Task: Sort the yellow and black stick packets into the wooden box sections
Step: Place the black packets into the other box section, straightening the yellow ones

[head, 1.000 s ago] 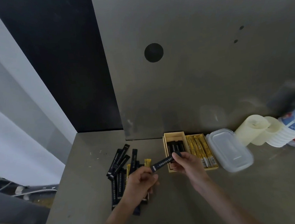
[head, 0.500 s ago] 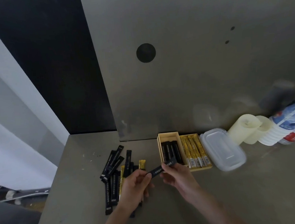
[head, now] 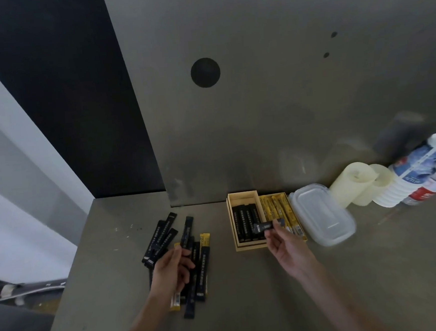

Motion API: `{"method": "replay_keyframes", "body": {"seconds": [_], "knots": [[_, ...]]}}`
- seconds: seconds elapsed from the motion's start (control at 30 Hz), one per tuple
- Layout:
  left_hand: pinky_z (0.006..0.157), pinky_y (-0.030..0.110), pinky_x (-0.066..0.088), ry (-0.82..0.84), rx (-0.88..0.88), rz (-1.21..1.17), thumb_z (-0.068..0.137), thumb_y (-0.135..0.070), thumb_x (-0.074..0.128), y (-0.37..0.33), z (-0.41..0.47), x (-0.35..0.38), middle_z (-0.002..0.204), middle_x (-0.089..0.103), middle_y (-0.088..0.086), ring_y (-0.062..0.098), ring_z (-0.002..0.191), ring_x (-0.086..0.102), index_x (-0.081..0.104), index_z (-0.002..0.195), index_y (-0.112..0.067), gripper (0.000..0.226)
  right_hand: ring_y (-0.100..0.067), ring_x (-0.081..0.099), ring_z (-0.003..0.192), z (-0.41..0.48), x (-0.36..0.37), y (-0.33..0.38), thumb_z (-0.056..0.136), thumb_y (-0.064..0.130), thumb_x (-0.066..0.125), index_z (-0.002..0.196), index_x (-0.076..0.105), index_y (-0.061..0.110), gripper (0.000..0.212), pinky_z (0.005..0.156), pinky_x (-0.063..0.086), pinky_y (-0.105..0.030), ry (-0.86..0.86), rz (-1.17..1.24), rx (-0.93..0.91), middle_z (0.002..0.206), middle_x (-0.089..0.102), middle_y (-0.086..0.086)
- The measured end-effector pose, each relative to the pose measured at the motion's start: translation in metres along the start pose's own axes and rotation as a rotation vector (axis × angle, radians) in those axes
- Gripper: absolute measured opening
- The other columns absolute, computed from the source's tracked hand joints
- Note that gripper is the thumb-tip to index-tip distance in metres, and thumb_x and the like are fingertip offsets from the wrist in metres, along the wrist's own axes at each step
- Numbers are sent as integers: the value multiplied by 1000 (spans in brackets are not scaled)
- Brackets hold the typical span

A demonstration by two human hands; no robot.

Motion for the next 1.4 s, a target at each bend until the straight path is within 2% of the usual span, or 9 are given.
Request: {"method": "replay_keyframes", "body": {"seconds": [0.4,0.53,0.63,0.73,0.8,0.93,1.0,1.23,1.4], "knots": [[30,17,28,7,64,51,106,-25,44,6,0,0,65,65,12,18,37,49,63,97,1,34,-19,72,81,3,1,-9,92,21,69,113,64,6,27,70,58,-31,-132,-305,-109,101,77,-11],[29,17,28,10,74,56,106,-24,44,6,-1,0,64,65,12,19,36,49,63,96,3,34,-13,72,73,5,12,-6,98,25,62,111,65,12,18,59,54,-26,-217,-655,-235,99,76,-8],[30,17,28,18,76,57,106,-23,44,4,-3,0,65,65,12,19,37,49,63,96,2,33,-4,71,66,19,21,3,100,29,57,121,56,12,26,53,53,-18,-243,-1000,-516,96,74,-2],[30,18,29,24,75,63,106,-23,45,4,-3,0,66,65,13,19,38,49,64,95,1,32,-4,71,76,34,32,11,99,32,59,139,39,16,47,67,58,-28,-203,-1312,-689,92,72,9],[32,19,29,18,78,52,105,-23,45,5,-3,0,66,65,13,20,38,49,64,95,2,33,-6,67,78,41,37,10,98,31,60,145,29,19,58,61,50,-26,-180,-1599,-725,86,71,10],[30,20,31,13,70,48,106,-22,45,5,-3,0,66,66,13,21,38,48,63,95,2,33,-12,69,91,47,37,-3,98,32,61,136,39,20,46,77,55,-27,-185,-1907,-815,97,72,4],[29,19,30,14,67,43,106,-21,44,3,-3,0,65,65,13,21,37,48,63,95,3,33,-14,67,96,46,36,-10,97,33,61,127,49,21,34,87,53,-30,-212,-1970,-893,104,69,3],[33,23,32,-11,80,47,105,-23,45,4,-3,0,66,66,14,22,37,50,63,93,2,33,-13,59,96,47,26,-13,91,25,69,105,64,21,15,85,55,-29,-227,-1965,-946,110,53,1],[45,30,44,-153,283,271,100,-23,57,0,-17,1,68,69,4,13,47,57,65,89,-24,13,-10,55,97,36,10,-16,96,25,62,103,60,23,8,84,52,-27,-117,-1878,-1068,108,55,5]]}}
Point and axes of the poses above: each hand's wrist, its own z-axis towards the middle knuckle, its own x-axis out of the palm, y = z × x, the point moved 1 cm from there along z, towards the middle knuckle
